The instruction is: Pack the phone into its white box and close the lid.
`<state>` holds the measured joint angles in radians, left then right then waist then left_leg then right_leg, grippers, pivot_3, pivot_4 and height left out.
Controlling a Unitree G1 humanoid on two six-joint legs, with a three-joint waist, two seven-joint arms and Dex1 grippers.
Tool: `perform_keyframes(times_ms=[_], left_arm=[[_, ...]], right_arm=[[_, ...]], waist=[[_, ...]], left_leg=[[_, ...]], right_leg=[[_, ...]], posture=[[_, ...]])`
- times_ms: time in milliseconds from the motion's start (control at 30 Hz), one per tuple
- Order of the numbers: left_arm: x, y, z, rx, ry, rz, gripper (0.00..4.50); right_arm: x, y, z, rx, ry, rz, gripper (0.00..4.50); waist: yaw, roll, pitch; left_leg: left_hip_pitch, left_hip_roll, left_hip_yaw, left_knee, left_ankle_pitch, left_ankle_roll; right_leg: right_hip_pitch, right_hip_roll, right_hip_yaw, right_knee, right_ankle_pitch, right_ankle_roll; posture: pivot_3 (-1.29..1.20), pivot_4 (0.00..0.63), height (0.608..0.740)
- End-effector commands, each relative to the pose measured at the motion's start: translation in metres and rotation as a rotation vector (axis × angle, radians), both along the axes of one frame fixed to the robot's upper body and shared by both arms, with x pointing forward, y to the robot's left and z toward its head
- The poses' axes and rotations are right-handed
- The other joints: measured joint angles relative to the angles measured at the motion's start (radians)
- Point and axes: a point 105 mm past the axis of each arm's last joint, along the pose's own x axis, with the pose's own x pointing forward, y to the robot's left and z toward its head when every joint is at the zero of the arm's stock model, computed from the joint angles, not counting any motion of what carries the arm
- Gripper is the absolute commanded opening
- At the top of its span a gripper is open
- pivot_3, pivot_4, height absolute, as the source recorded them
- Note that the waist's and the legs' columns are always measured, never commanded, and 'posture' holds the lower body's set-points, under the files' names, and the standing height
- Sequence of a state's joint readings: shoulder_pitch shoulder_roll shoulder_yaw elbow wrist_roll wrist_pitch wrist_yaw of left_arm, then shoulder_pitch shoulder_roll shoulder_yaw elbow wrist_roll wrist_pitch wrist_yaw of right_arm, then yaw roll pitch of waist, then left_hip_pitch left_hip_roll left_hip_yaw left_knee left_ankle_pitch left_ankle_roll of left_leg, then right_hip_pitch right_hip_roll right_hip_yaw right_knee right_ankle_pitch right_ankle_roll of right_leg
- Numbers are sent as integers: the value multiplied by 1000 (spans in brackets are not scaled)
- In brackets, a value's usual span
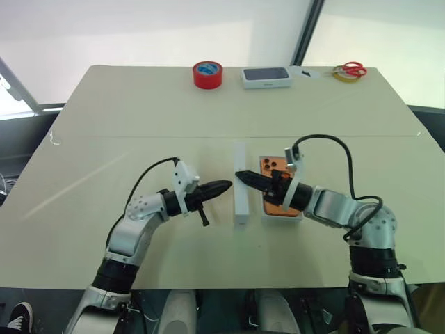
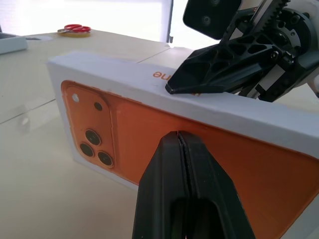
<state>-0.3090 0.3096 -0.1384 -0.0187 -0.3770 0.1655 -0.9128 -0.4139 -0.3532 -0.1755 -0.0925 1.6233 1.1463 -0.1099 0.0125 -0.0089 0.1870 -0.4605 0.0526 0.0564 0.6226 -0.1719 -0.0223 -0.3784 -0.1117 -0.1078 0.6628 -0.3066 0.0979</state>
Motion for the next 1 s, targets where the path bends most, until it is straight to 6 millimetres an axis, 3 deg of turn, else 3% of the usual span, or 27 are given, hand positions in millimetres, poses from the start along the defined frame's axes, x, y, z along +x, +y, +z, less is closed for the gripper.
perform_keyframes(times_ms=[33,200,400,500,600,800,900,1000], left_arm=[[5,-6,4,-8,-37,-1,21],[10,-20,7,-33,-43,-27,21],[14,-41,8,-53,-42,-70,21],[15,-48,8,-62,-34,-87,0],[15,-55,8,-76,-30,-101,0],[17,-61,13,-114,-14,-96,0],[19,-52,11,-99,-10,-76,0],[30,-37,11,-72,-11,-14,0]], right_arm=[[16,-23,0,-25,3,-120,0],[24,-35,3,4,0,-166,0],[16,-40,2,56,21,-138,0],[12,-45,-3,31,30,-140,885],[13,-72,1,-32,-14,-205,2368],[16,-136,7,-233,-98,-347,2368],[25,-147,12,-387,-213,-403,2368],[31,-144,17,-588,-416,-427,2368]], waist=[[0,0,0],[3,0,0],[3,0,0],[3,0,0],[2,0,0],[2,0,0],[-4,0,0],[-4,0,0]], left_leg=[[0,0,0,0,0,0],[0,0,0,1,0,0],[-1,-1,0,1,0,1],[-1,-1,0,1,-1,1],[-1,-1,0,2,-1,1],[-2,-1,0,2,-1,2],[-1,-1,1,2,-1,2],[-1,0,1,2,-1,2]], right_leg=[[0,0,0,0,0,0],[0,0,0,0,0,0],[1,0,0,0,0,0],[1,0,-1,0,0,0],[1,-1,-1,0,0,0],[0,-1,-1,-1,0,1],[0,-1,0,-1,0,1],[-1,0,0,0,0,1]], posture=[[0,150,740],[0,150,740],[0,150,740],[0,150,740],[0,150,740],[0,150,740],[0,150,740],[0,150,740]])
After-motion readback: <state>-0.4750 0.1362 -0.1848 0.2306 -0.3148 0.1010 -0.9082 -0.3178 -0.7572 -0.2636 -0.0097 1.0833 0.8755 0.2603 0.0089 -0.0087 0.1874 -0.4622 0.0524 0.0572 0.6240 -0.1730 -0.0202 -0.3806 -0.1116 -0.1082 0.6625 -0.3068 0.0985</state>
